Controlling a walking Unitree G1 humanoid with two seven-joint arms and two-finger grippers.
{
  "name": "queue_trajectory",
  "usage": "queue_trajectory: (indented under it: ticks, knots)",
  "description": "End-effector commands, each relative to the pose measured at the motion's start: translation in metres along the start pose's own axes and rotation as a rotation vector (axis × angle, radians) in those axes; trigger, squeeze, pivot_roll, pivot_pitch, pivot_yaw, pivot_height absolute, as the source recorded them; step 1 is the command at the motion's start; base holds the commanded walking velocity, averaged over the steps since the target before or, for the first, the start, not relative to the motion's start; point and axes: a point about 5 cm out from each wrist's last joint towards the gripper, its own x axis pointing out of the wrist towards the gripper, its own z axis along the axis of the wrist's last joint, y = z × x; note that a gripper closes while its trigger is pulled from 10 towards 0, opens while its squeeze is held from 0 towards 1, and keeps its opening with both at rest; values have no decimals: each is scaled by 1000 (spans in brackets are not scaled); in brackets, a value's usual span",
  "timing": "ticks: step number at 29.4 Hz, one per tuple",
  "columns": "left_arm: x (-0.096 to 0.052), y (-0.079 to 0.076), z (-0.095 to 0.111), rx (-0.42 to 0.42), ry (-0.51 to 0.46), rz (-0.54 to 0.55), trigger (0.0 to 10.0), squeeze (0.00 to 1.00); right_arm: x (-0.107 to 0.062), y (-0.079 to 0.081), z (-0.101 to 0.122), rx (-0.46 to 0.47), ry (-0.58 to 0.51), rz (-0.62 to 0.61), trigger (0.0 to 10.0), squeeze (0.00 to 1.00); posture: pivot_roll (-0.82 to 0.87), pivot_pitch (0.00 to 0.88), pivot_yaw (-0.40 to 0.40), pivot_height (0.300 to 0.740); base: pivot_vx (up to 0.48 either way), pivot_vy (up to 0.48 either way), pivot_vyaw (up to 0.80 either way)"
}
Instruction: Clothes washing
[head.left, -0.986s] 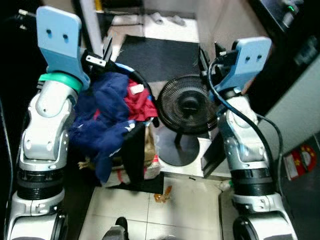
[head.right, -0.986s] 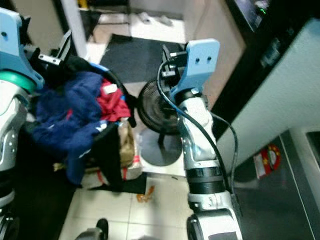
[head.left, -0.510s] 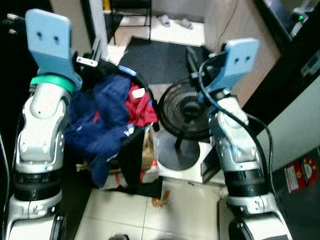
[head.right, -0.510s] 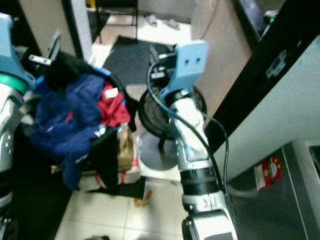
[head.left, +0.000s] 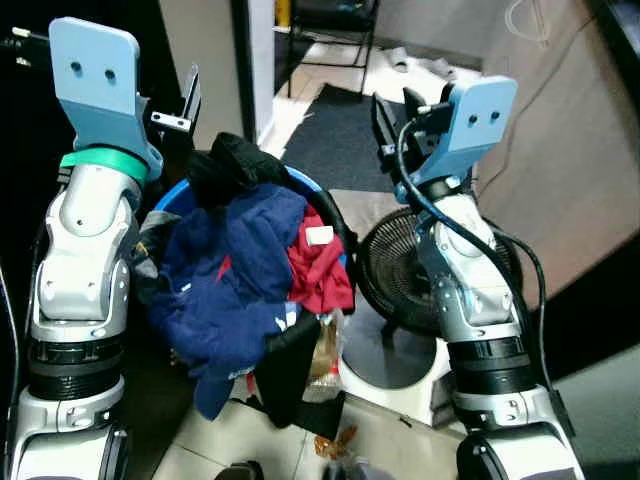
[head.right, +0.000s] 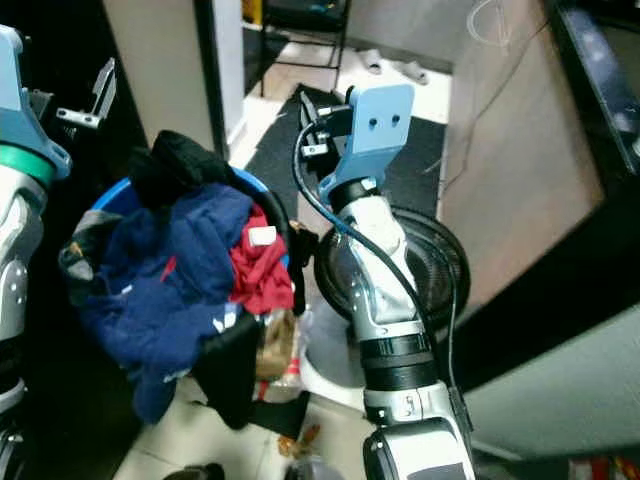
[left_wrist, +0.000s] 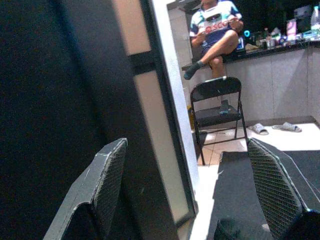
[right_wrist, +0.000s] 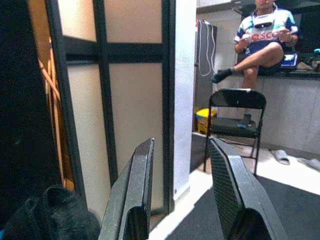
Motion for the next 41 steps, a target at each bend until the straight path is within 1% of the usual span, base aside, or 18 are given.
queue_trajectory:
  ticks: [1, 8, 10, 12, 13, 14, 15, 18, 19, 24, 25, 27, 30, 32, 34, 35, 38, 41]
  knots:
    - [0, -3, 1, 10, -3, -13, 10000, 0, -1, -5, -1, -6, 11, -23, 10000, 0, 83, 67, -11, 740, 439, 0, 0]
    - [-2, -7, -4, 5, 21, -44, 10000, 0, -2, -5, -3, -3, 16, -21, 10000, 0, 82, 64, -11, 740, 135, 0, 0]
    - [-9, -14, -27, 78, 154, -155, 10000, 0, -2, -4, -5, -6, 22, -17, 10000, 0, 82, 62, -9, 740, 0, 0, 0]
    - [-9, -14, -27, 78, 154, -155, 10000, 0, -2, -4, -5, -6, 22, -17, 10000, 0, 82, 62, -9, 740, 0, 0, 0]
    - [-15, -17, -38, 107, 222, -203, 10000, 0, -2, -4, -6, -8, 25, -16, 10000, 0, 82, 62, -9, 740, 0, 0, 0]
    - [-15, -17, -38, 107, 222, -203, 10000, 0, -2, -4, -6, -8, 25, -16, 10000, 0, 82, 62, -9, 740, 0, 0, 0]
    - [-21, -12, -55, 105, 321, -198, 10000, 0, -4, -4, -9, -12, 36, -11, 10000, 0, 84, 61, -7, 740, 0, 0, 0]
    - [-26, -7, -67, 105, 395, -174, 10000, 0, -5, -3, -12, -15, 45, -7, 10000, 0, 85, 62, -8, 740, 0, 0, 0]
    - [-33, 6, -81, 125, 454, -115, 10000, 0, -8, -2, -15, -16, 59, 6, 10000, 0, 84, 62, -9, 740, 0, 0, 0]
    - [-36, 12, -82, 175, 432, -122, 10000, 0, -9, 0, -16, -17, 63, 20, 10000, 0, 84, 60, -9, 740, 0, 0, 0]
    - [-36, 14, -78, 221, 397, -129, 10000, 0, -9, 1, -17, -21, 63, 25, 10000, 0, 84, 62, -10, 740, 0, 0, 0]
    - [-36, 14, -78, 221, 397, -129, 10000, 0, -9, 1, -17, -21, 63, 25, 10000, 0, 84, 62, -10, 740, 0, 0, 0]
    - [-40, 17, -75, 442, 324, -208, 10000, 0, -8, 1, -18, -28, 65, 33, 10000, 0, 85, 66, -11, 740, 0, 0, 0]
    - [-42, 19, -78, 479, 334, -239, 10000, 0, -8, 2, -18, -29, 66, 34, 10000, 0, 83, 69, -11, 740, 0, 0, 0]
    - [-46, 20, -82, 461, 362, -272, 10000, 0, -8, 2, -18, -30, 66, 34, 10000, 0, 84, 71, -13, 740, 0, 0, 0]
    - [-51, 20, -85, 401, 393, -331, 10000, 0, -9, 1, -18, -35, 67, 34, 10000, 0, 84, 72, -13, 740, 0, 0, 0]
    - [-56, 18, -86, 354, 416, -386, 10000, 0, -9, -1, -19, -39, 70, 32, 10000, 0, 82, 75, -13, 740, 0, 0, 0]
    - [-64, 9, -82, 244, 488, -509, 10000, 0, -10, -7, -19, -56, 75, 21, 10000, 0, 84, 77, -14, 740, 0, 0, 0]
